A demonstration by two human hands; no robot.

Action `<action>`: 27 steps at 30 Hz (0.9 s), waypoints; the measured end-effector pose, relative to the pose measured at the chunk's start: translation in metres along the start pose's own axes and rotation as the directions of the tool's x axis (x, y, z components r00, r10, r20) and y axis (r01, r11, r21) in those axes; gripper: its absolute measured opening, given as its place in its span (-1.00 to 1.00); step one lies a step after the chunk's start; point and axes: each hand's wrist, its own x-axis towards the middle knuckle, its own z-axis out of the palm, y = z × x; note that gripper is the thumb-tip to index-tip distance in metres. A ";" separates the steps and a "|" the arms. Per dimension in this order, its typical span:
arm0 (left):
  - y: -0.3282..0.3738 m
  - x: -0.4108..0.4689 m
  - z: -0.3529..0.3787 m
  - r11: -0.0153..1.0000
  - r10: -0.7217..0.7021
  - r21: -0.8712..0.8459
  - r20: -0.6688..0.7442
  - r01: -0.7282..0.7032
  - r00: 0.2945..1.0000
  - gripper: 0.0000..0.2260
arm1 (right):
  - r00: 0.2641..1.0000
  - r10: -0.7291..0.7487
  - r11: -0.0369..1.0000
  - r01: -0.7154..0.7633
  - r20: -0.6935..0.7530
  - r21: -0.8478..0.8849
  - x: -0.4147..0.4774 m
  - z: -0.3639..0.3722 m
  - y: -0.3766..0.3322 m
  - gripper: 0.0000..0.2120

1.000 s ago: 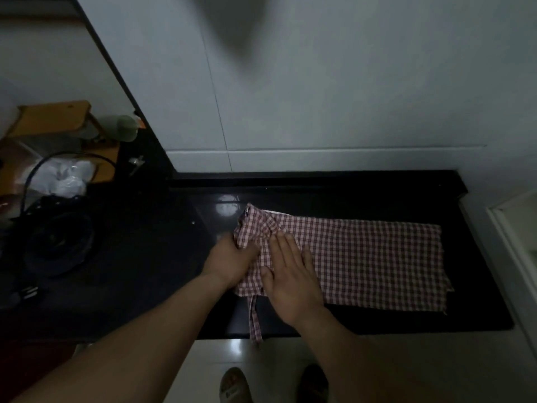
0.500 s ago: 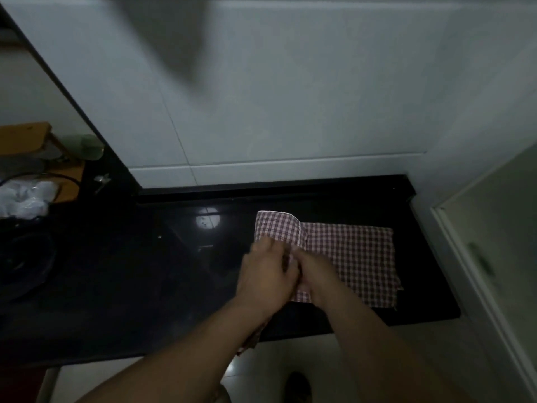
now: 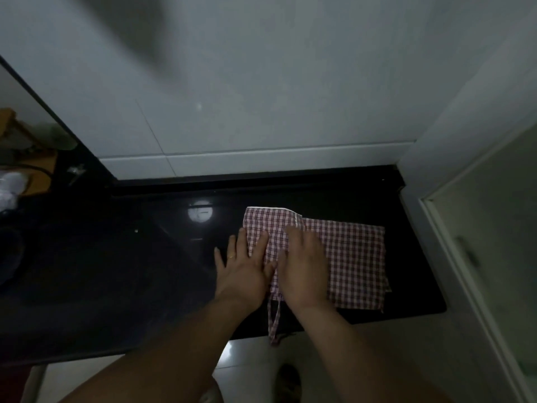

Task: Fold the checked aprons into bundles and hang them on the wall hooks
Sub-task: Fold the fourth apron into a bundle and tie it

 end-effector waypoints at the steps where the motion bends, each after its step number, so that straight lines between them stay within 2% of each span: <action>1: -0.001 0.000 -0.001 0.999 0.009 -0.039 -0.038 -0.010 0.999 -0.34 | 0.997 -0.055 0.998 0.056 0.052 -0.008 -0.005 0.004 0.000 -0.53; 3: -0.002 0.000 -0.003 0.977 -0.068 -0.209 -0.121 0.041 0.990 -0.21 | 0.992 -0.055 0.998 0.053 0.114 0.026 -0.015 0.010 0.004 -0.52; 4: -0.005 0.005 -0.003 0.925 -0.158 -0.363 -0.106 0.110 0.982 -0.17 | 0.991 -0.053 0.997 0.045 0.124 0.067 -0.015 0.013 0.006 -0.52; 6: -0.011 0.012 -0.012 0.674 -0.288 -0.697 0.054 0.243 0.956 -0.25 | 0.981 -0.113 0.979 0.083 0.158 0.187 -0.016 0.014 0.004 -0.54; 7: -0.015 0.012 -0.018 0.560 -0.321 -0.779 0.108 0.280 0.941 -0.33 | 0.968 -0.163 0.959 0.109 0.193 0.262 -0.017 0.012 0.000 -0.57; 8: -0.020 0.012 -0.025 0.515 -0.347 -0.810 0.103 0.281 0.932 -0.43 | 0.950 -0.203 0.928 0.110 0.236 0.357 -0.015 0.008 -0.006 -0.59; 9: -0.023 0.007 -0.034 0.551 -0.366 -0.793 0.049 0.259 0.929 -0.54 | 0.931 -0.213 0.894 0.063 0.298 0.443 -0.014 0.004 -0.014 -0.63; 11: -0.021 -0.008 -0.050 0.788 -0.344 -0.589 -0.180 0.179 0.922 -0.71 | 0.879 -0.126 0.804 -0.181 0.459 0.566 -0.007 -0.011 -0.031 -0.68; 12: -0.014 -0.017 -0.056 0.888 -0.281 -0.441 -0.290 0.133 0.915 -0.74 | 0.844 -0.078 0.697 -0.335 0.531 0.634 -0.005 -0.021 -0.037 -0.64; 13: -0.002 -0.025 -0.061 0.944 -0.192 -0.321 -0.369 0.068 0.909 -0.76 | 0.807 -0.066 0.526 -0.472 0.587 0.708 -0.004 -0.031 -0.040 -0.59; 14: 0.012 -0.030 -0.059 0.967 -0.089 -0.254 -0.392 -0.014 0.915 -0.77 | 0.767 -0.082 0.345 -0.577 0.636 0.740 -0.005 -0.038 -0.037 -0.58; 15: 0.028 -0.032 -0.054 0.967 0.011 -0.233 -0.350 -0.099 0.937 -0.76 | 0.725 -0.089 0.205 -0.657 0.683 0.725 -0.005 -0.044 -0.030 -0.58; 17: 0.050 -0.030 -0.039 0.907 0.193 -0.347 -0.166 -0.241 0.967 -0.68 | 0.645 -0.007 0.028 -0.763 0.764 0.645 -0.004 -0.052 -0.005 -0.59; 18: 0.055 -0.029 -0.035 0.860 0.234 -0.435 -0.131 -0.268 0.963 -0.66 | 0.612 0.055 -0.024 -0.789 0.789 0.614 -0.002 -0.052 0.012 -0.60; 19: 0.056 -0.025 -0.028 0.824 0.214 -0.501 -0.157 -0.264 0.964 -0.68 | 0.590 0.125 -0.037 -0.801 0.798 0.598 0.000 -0.050 0.028 -0.61; 21: 0.050 -0.013 -0.018 0.803 0.039 -0.577 -0.196 -0.147 0.980 -0.67 | 0.568 0.247 0.011 -0.812 0.785 0.584 0.005 -0.042 0.056 -0.56; 23: 0.037 -0.003 -0.005 0.755 -0.085 -0.653 -0.024 0.049 0.996 -0.60 | 0.580 0.274 0.072 -0.808 0.767 0.585 0.008 -0.038 0.070 -0.49; 25: 0.029 0.007 0.008 0.723 -0.101 -0.671 0.131 0.163 0.986 -0.45 | 0.633 0.294 0.166 -0.772 0.716 0.614 0.009 -0.037 0.076 -0.44; 27: 0.023 0.021 0.020 0.752 -0.131 -0.630 0.146 0.195 0.981 -0.28 | 0.720 0.337 0.304 -0.693 0.607 0.654 0.011 -0.040 0.080 -0.50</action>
